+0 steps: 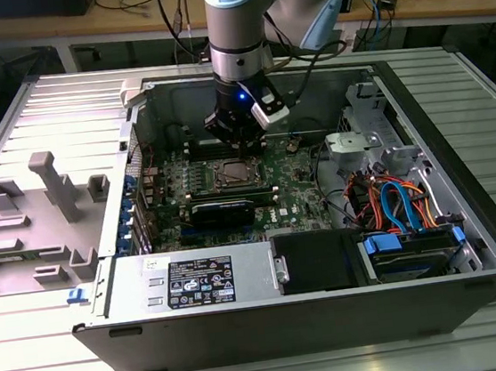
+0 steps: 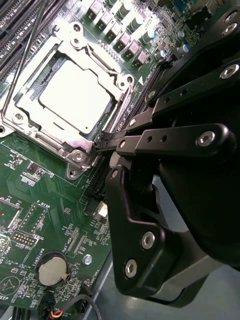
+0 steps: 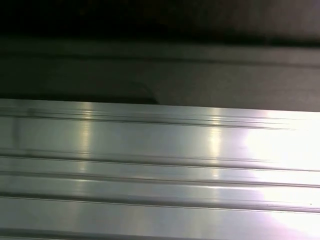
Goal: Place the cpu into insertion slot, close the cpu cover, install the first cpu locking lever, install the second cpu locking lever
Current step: 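Install the first cpu locking lever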
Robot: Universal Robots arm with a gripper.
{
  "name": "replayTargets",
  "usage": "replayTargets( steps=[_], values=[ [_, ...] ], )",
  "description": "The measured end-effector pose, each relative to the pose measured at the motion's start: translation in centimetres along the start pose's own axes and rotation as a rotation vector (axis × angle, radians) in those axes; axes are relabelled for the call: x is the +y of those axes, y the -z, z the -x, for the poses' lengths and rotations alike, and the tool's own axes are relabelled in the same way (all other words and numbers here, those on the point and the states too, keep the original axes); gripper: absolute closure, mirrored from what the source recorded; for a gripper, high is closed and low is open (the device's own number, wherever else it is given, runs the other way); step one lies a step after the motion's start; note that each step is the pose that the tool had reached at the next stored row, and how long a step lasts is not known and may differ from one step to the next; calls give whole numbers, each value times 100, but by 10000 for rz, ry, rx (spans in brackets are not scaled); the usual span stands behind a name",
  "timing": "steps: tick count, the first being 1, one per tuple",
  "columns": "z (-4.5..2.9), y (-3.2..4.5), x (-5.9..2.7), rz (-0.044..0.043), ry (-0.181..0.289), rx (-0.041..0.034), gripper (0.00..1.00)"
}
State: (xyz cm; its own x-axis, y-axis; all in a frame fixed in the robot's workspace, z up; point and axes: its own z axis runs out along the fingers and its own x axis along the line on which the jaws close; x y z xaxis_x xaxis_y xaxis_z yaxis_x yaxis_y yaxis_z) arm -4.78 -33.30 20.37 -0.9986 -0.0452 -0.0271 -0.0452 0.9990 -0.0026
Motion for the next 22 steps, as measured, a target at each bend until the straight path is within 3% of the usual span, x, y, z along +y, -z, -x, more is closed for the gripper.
replayTargets(
  steps=[7, 15, 22],
  values=[
    [1, -17, 0, 0, 0, 0, 89],
    [4, 46, 1, 37, -1, -4, 89],
    [18, 49, -17, 36, -65, 9, 89]
  ],
)
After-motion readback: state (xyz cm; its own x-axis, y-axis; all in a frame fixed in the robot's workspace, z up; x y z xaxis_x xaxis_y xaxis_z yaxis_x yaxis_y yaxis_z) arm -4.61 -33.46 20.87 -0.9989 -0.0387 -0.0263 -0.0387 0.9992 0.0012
